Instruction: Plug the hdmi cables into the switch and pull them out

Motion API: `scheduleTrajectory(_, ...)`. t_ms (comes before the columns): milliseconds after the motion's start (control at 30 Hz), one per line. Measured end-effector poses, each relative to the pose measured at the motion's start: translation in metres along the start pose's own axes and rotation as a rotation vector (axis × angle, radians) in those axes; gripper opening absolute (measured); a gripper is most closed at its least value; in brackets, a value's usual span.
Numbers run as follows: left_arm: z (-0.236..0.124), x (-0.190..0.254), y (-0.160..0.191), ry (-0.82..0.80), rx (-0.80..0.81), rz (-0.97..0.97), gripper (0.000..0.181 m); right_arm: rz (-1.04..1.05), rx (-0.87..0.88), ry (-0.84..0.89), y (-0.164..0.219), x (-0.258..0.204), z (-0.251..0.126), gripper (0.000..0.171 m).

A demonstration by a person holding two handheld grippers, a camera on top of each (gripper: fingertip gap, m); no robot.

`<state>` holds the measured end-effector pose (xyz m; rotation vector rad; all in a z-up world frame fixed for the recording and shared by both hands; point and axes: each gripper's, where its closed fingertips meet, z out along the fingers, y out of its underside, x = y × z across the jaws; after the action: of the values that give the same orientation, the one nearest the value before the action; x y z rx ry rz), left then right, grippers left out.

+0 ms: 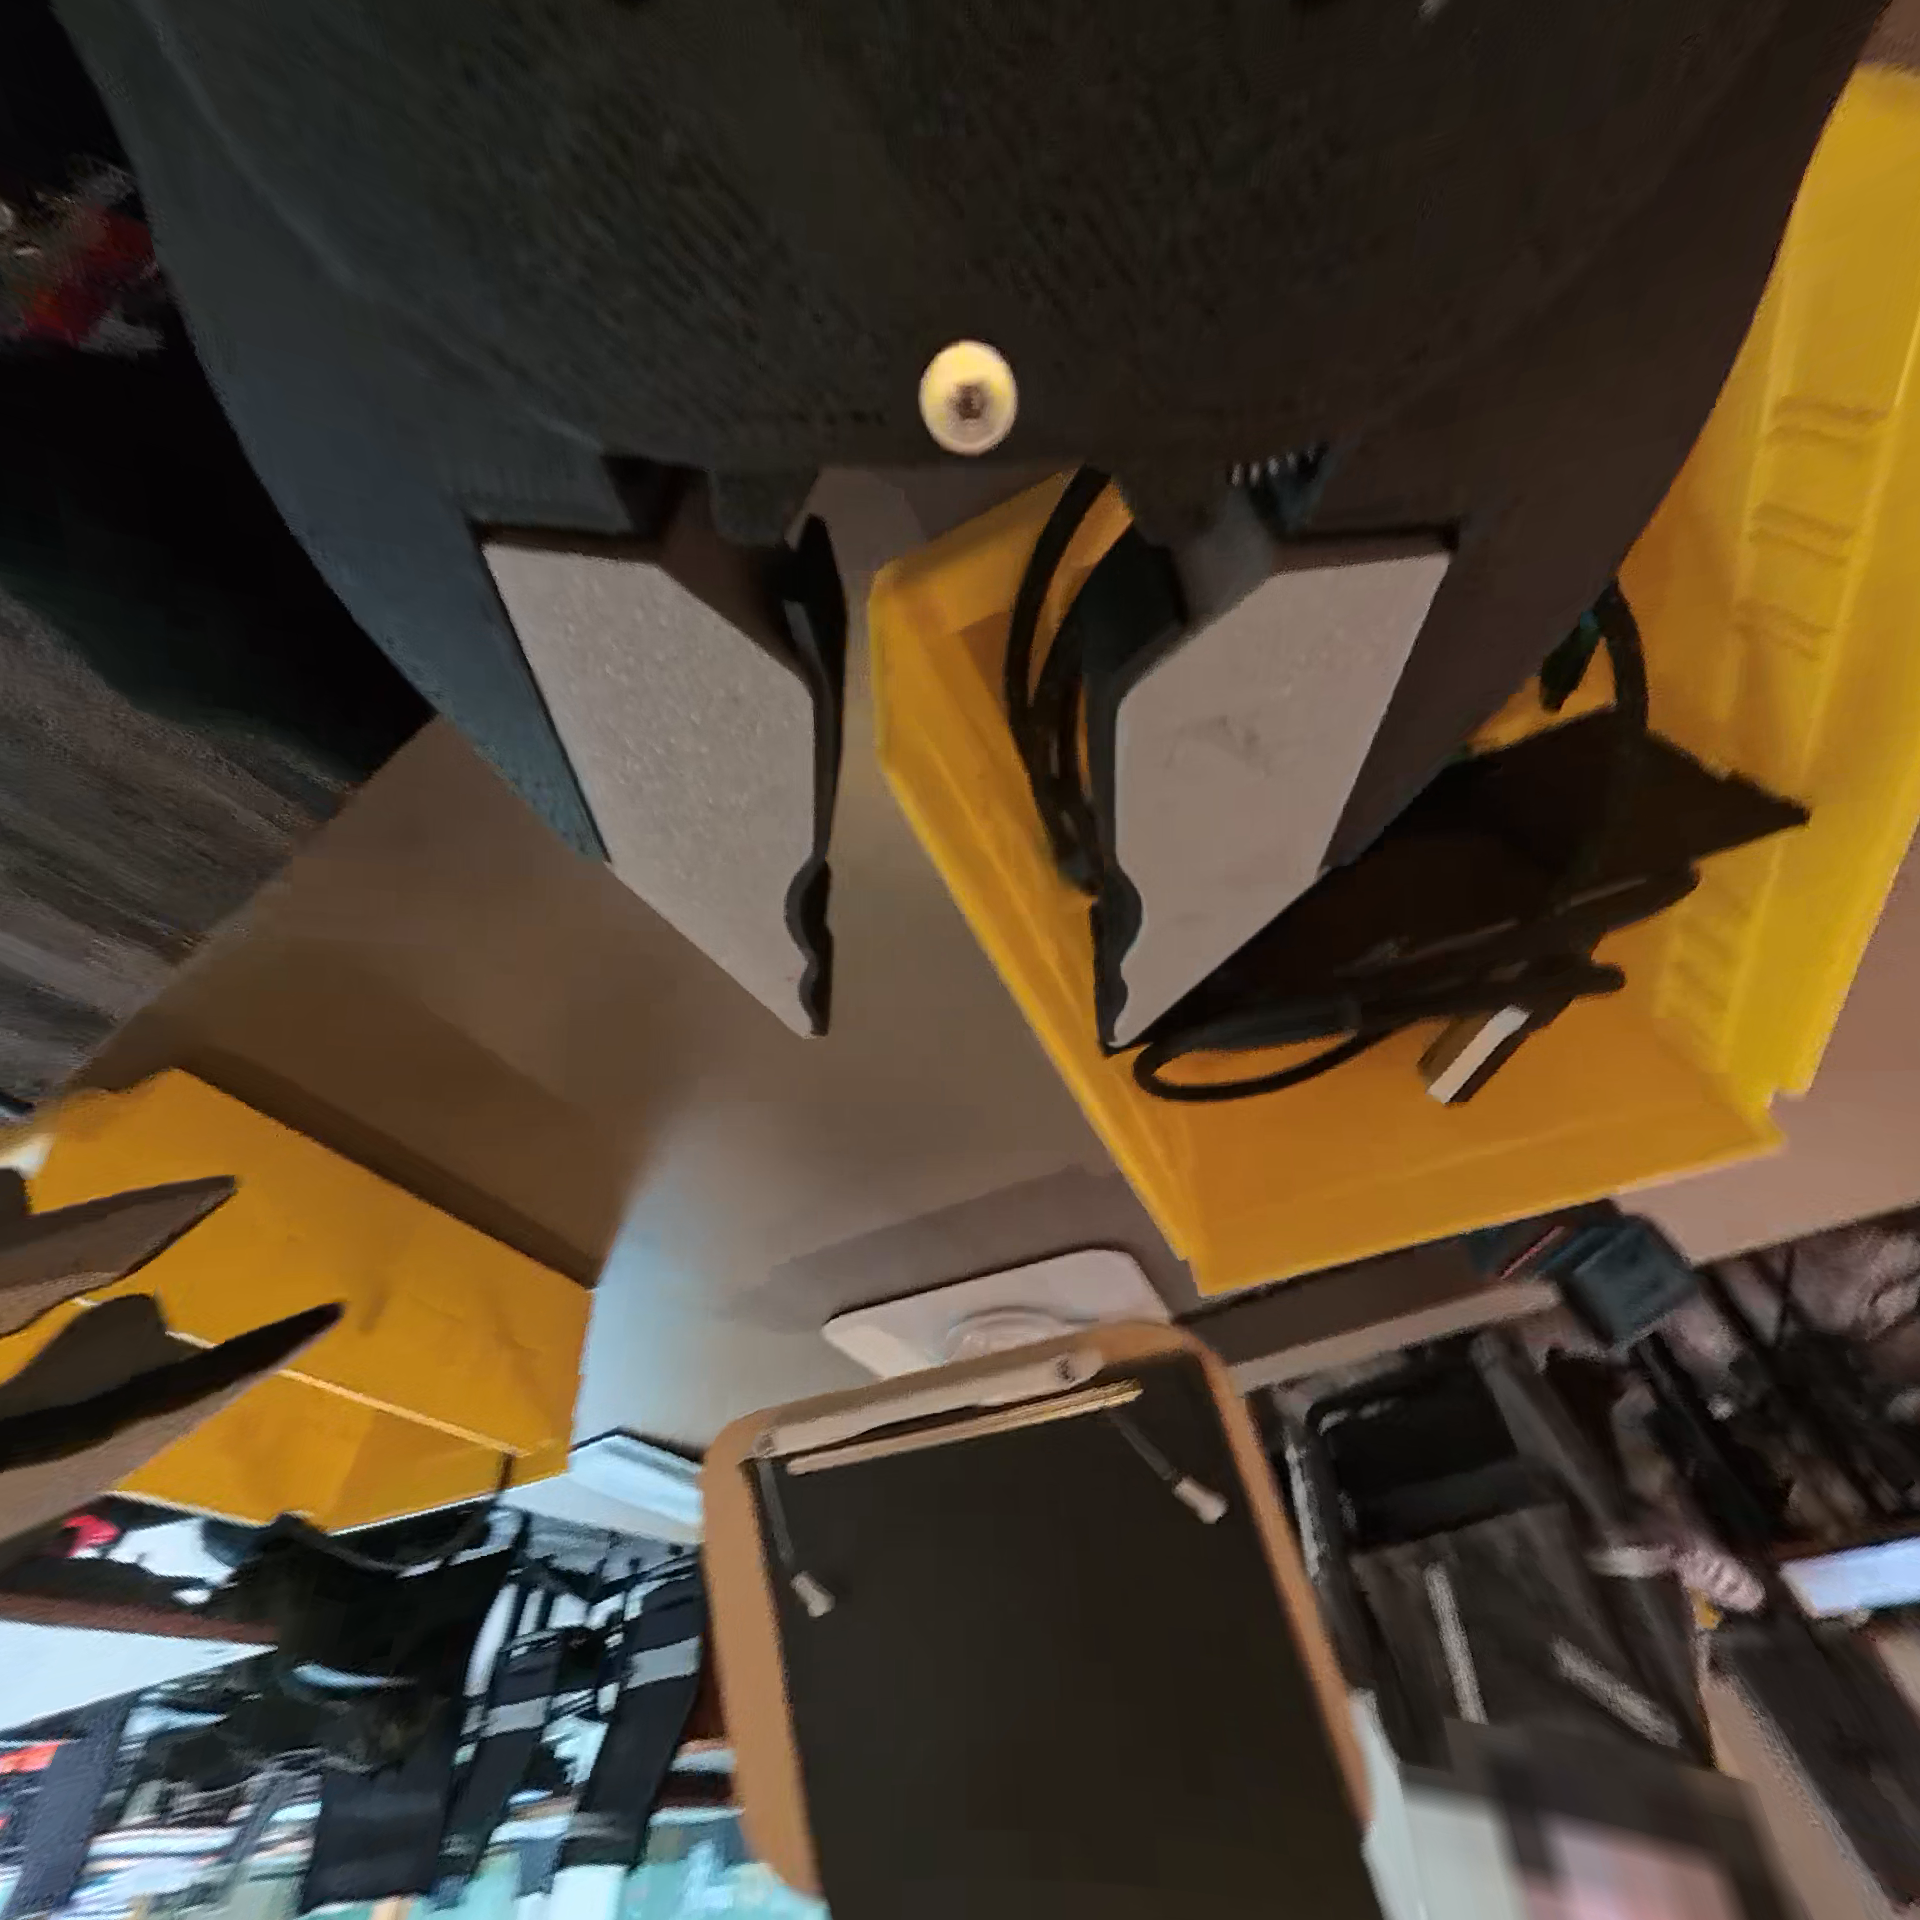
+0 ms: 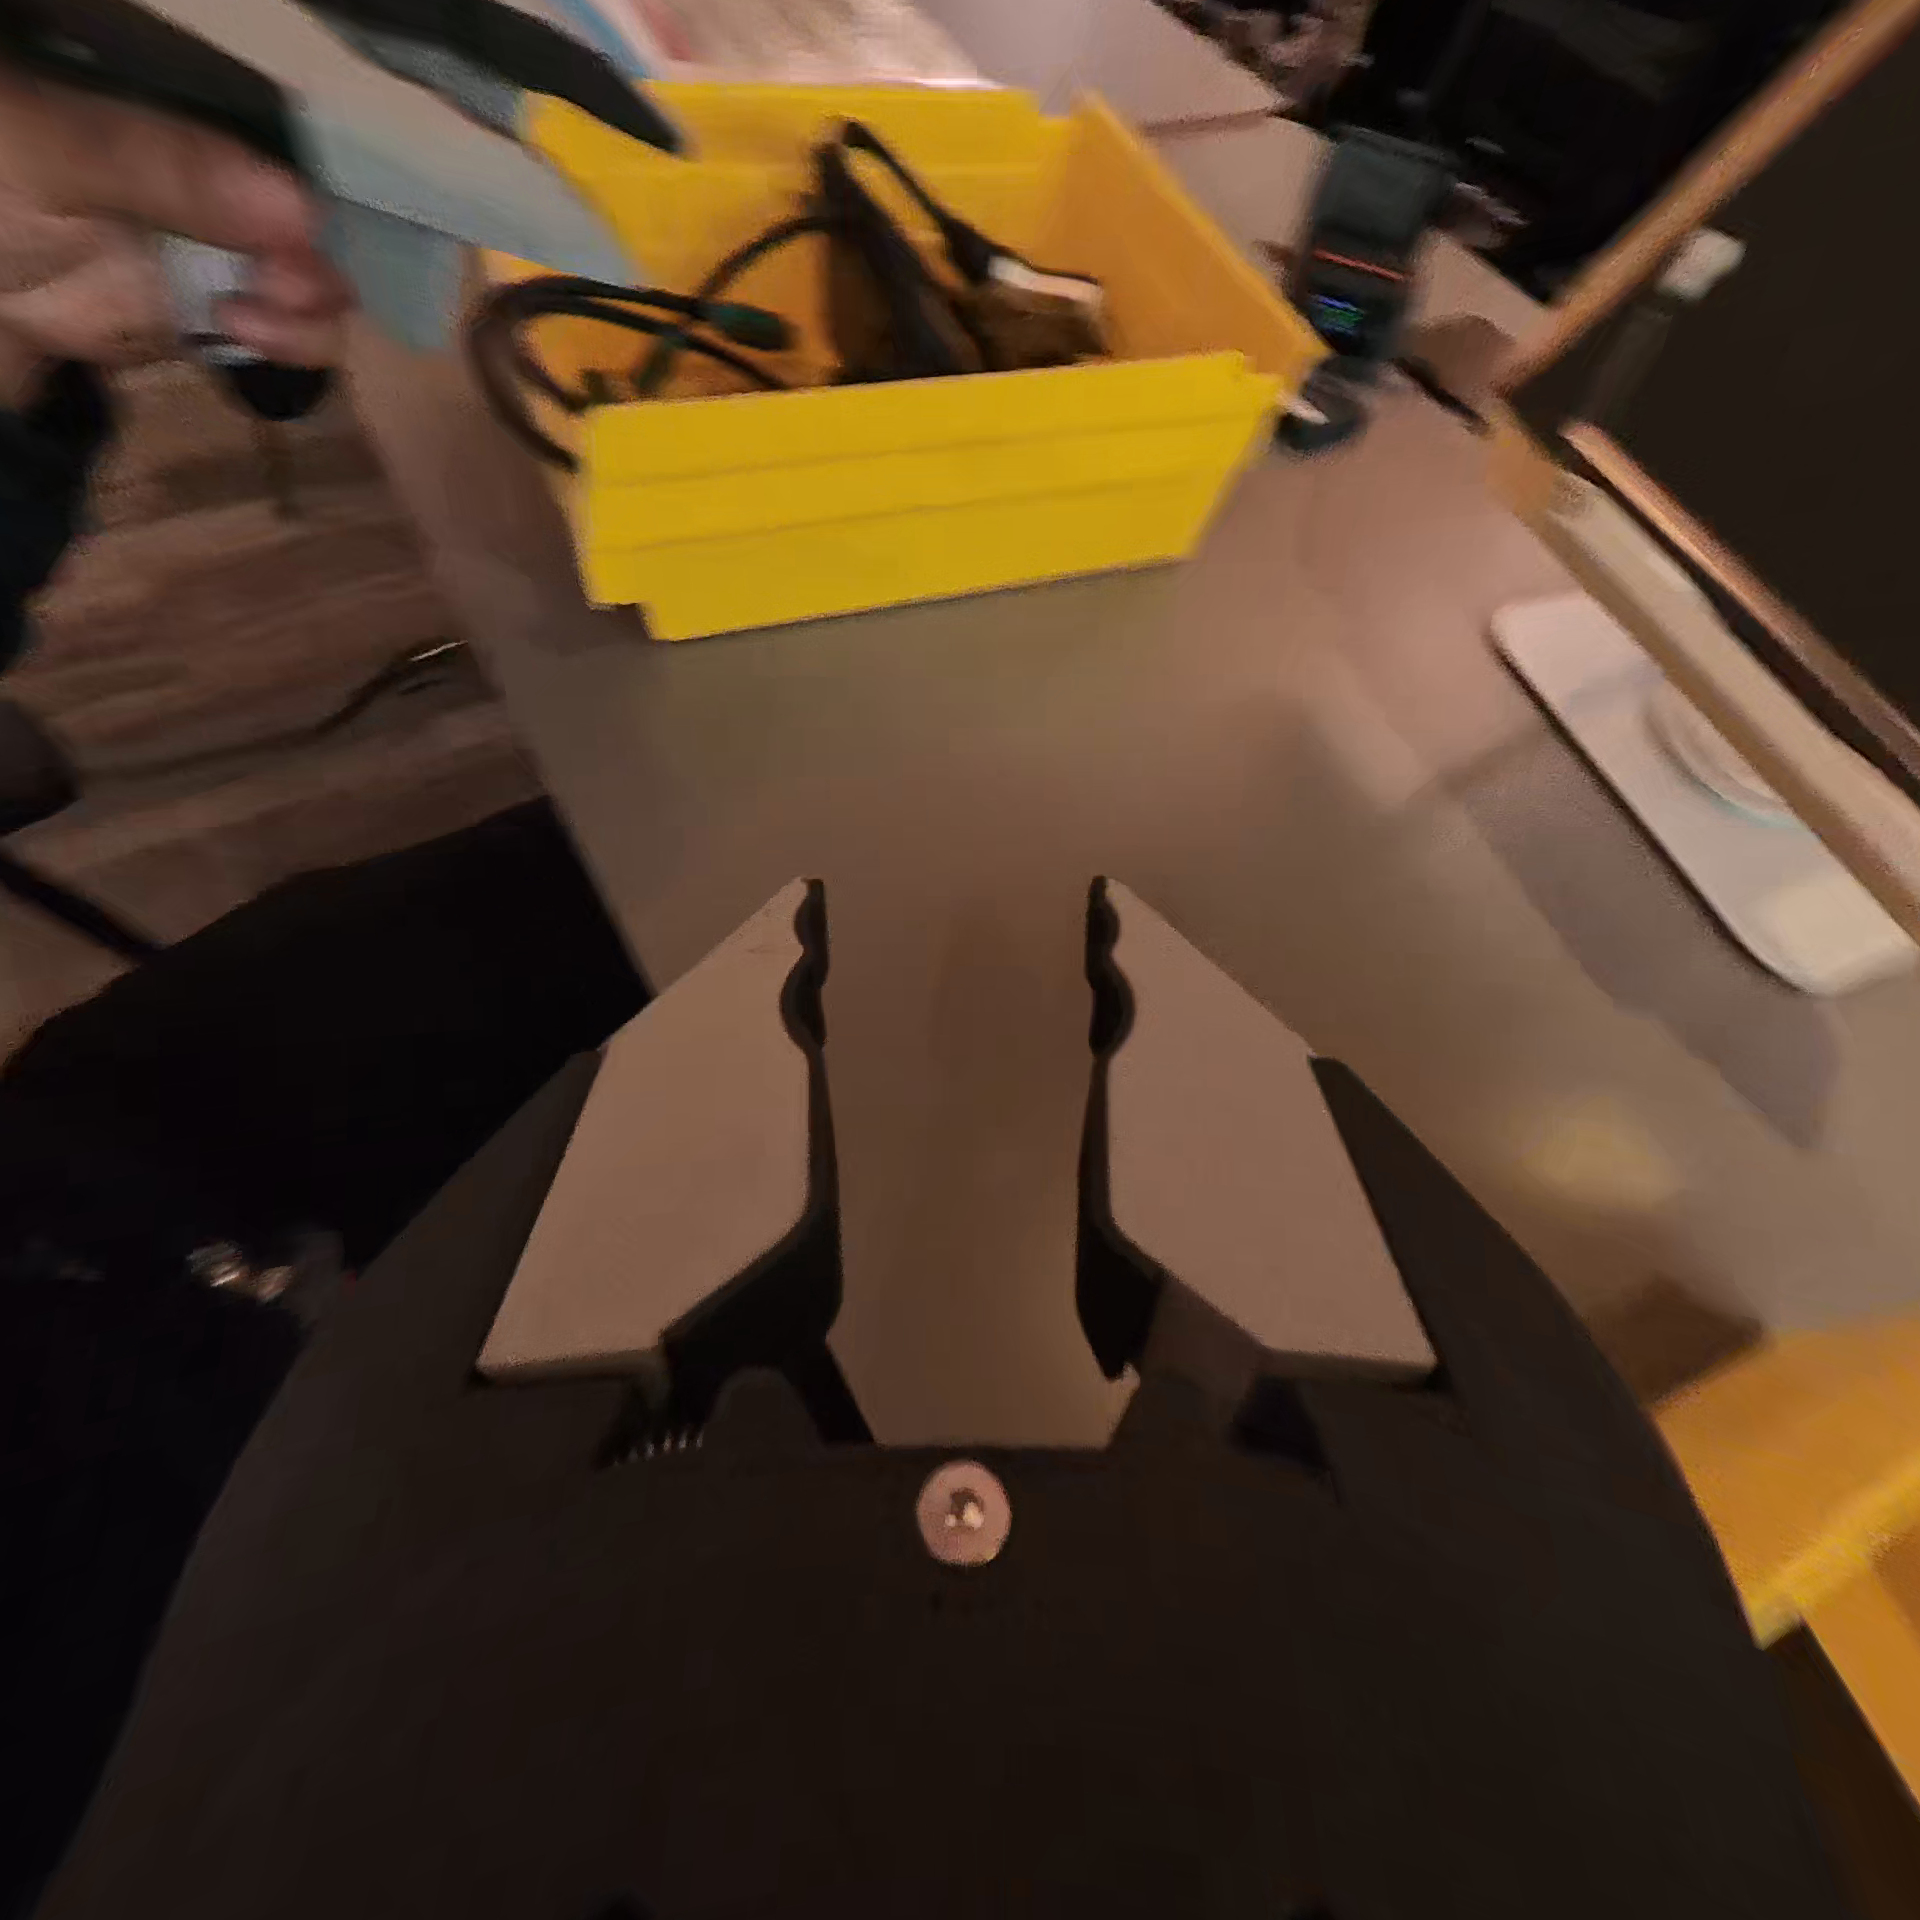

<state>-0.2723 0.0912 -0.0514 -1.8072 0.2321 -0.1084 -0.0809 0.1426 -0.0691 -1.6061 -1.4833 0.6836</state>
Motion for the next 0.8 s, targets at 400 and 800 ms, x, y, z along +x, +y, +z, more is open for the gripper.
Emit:
scheduleTrajectory(400, -0.072, -0.083, -0.089, -0.312, 0.087, 0.182, 0.022, -0.601, -0.083, -0.15, -0.151, -0.133, -0.054, 0.0)
scheduleTrajectory(800, -0.112, -0.083, -0.023, -0.265, 0.057, 0.017, 0.037, -0.344, 0.285, -0.054, -0.06, -0.101, -0.203, 0.0)
